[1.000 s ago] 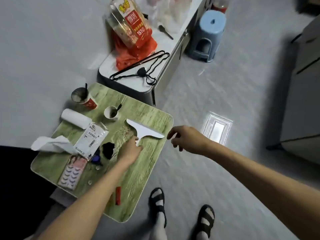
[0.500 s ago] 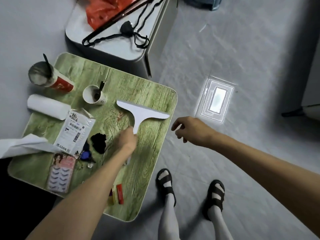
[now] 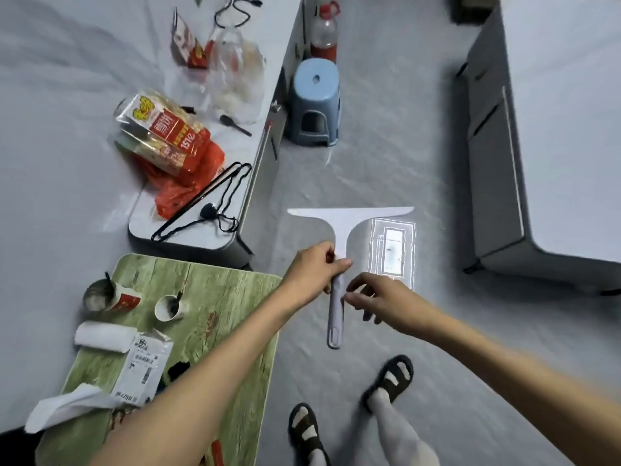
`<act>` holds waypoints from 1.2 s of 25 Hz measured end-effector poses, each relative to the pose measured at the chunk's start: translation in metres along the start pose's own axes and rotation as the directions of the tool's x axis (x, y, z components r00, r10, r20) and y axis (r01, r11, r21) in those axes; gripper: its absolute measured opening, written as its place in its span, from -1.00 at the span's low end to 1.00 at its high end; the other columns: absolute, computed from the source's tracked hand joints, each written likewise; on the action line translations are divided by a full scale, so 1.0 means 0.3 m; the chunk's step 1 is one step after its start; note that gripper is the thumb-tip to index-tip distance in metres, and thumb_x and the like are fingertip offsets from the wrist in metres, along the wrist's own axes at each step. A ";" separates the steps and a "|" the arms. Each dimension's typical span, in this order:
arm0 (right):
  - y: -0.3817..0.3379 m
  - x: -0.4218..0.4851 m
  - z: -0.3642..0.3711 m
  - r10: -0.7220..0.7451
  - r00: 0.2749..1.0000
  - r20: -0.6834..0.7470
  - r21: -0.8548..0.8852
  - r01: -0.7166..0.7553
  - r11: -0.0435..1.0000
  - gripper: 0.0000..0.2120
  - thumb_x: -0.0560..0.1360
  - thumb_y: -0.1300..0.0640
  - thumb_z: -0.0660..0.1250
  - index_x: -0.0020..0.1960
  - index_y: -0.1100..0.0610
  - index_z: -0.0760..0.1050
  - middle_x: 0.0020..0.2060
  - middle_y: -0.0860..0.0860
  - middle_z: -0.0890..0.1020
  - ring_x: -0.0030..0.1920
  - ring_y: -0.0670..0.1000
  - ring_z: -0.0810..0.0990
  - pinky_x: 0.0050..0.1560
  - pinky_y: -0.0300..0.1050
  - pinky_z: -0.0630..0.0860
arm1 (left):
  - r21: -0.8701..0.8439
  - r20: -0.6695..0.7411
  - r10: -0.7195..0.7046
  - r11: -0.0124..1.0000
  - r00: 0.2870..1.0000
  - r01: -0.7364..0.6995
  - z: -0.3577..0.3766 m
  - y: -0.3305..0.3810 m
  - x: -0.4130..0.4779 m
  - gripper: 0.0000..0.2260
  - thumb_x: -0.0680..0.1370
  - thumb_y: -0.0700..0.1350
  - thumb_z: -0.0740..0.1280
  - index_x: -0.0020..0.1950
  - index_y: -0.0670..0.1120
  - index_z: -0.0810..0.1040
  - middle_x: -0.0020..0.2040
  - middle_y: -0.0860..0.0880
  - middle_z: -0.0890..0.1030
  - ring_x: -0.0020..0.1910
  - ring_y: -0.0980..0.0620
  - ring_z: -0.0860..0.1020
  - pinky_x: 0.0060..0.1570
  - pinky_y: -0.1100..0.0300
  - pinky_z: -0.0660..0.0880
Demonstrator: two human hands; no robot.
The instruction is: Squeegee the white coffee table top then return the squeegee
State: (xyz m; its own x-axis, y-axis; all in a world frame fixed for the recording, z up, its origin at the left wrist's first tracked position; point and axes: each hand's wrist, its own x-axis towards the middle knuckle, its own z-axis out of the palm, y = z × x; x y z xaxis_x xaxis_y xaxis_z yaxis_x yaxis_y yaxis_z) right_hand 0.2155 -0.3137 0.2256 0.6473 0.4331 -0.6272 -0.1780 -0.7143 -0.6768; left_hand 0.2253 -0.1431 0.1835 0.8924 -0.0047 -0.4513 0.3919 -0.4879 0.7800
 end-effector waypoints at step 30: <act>0.397 0.625 -2.573 0.396 0.752 -0.526 0.328 -0.250 0.911 -0.76 0.54 0.02 0.21 -0.03 0.21 0.45 -0.23 0.10 0.56 -0.42 0.05 0.42 -0.51 -0.24 0.31 | 0.670 0.409 0.316 0.533 0.856 -0.517 0.193 2.045 2.139 -0.95 0.47 -0.05 0.23 -0.18 0.05 0.47 -0.14 -0.05 0.65 -0.07 -0.16 0.57 -0.06 0.04 0.52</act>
State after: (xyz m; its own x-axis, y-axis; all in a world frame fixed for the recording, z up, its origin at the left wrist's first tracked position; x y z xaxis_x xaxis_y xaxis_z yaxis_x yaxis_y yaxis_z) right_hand 0.8878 -0.7419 0.3247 0.8067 -0.2465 -0.5371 -0.5672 -0.5783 -0.5864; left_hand 1.0254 -0.4960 0.3475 0.7963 -0.5151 -0.3171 -0.4020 -0.8424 0.3590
